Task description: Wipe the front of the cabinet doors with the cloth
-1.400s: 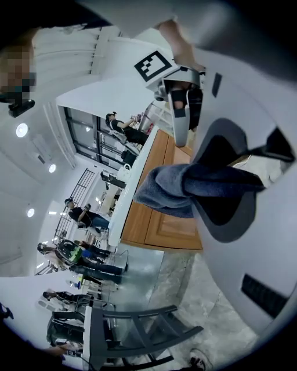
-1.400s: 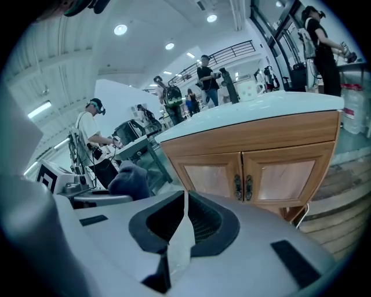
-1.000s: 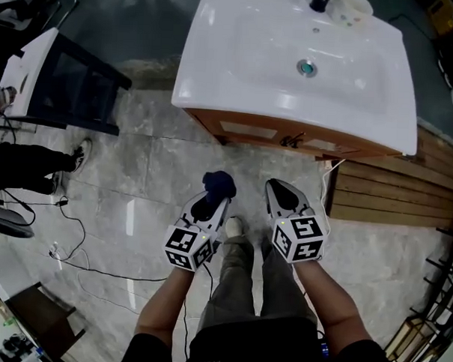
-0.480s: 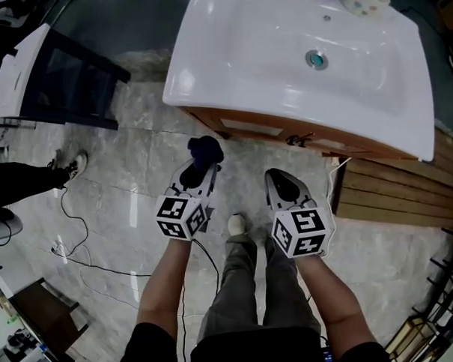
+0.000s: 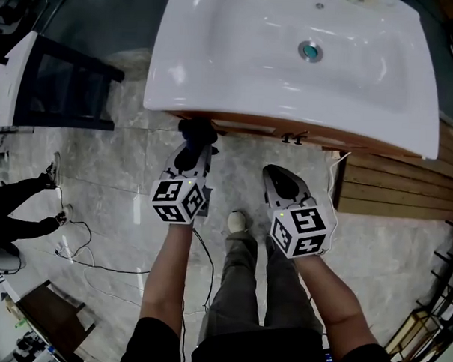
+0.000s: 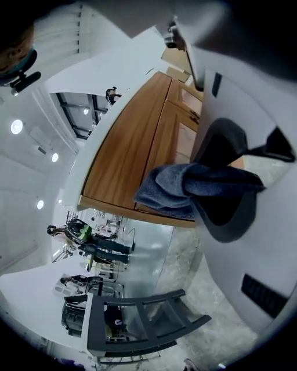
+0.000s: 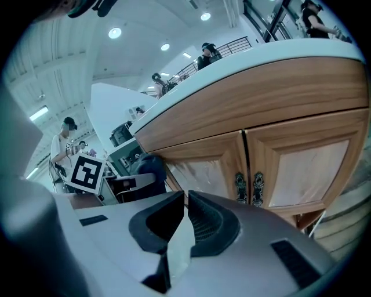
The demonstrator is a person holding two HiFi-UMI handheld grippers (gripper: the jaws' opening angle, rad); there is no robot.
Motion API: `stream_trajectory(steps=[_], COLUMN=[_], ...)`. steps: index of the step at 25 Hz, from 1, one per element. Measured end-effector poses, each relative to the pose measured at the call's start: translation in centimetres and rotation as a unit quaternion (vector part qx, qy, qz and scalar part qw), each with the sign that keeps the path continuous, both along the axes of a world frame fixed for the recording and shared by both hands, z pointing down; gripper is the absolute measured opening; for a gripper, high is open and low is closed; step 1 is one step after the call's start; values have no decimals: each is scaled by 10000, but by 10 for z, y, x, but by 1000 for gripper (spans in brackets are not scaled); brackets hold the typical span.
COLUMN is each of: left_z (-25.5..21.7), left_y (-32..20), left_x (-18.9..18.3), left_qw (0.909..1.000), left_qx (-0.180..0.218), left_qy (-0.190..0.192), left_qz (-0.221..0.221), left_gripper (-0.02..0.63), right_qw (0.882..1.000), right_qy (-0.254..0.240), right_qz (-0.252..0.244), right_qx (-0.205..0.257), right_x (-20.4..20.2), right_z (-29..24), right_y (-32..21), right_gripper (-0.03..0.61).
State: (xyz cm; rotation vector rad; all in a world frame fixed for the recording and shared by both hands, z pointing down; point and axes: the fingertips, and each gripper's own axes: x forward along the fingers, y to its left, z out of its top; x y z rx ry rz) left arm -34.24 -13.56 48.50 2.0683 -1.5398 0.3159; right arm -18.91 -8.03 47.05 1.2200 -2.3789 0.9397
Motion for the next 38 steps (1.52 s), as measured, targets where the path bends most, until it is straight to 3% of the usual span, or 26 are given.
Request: stream_trajectory(steps=[7, 24, 31, 38], left_z=[4, 13, 8, 12], left_y=[-8, 3, 11, 24], left_x=[40, 191, 210, 168], left_qw=[9998, 9927, 9917, 9938], left_qx=[-9, -23, 96, 79], left_qy=[57, 282, 184, -13], left_qz=[198, 1173, 1271, 1109], left_gripper=[98, 98, 98, 98], right_qw=[9997, 9964, 9947, 9966], right_qy=[-3, 7, 9, -43], right_qz=[245, 844, 1021, 813], right_qx=[-75, -86, -119, -111], right_x=[36, 133, 153, 117], right_z=[6, 11, 14, 16], right_y=[-1, 2, 3, 1], right_gripper=[44, 44, 44, 44])
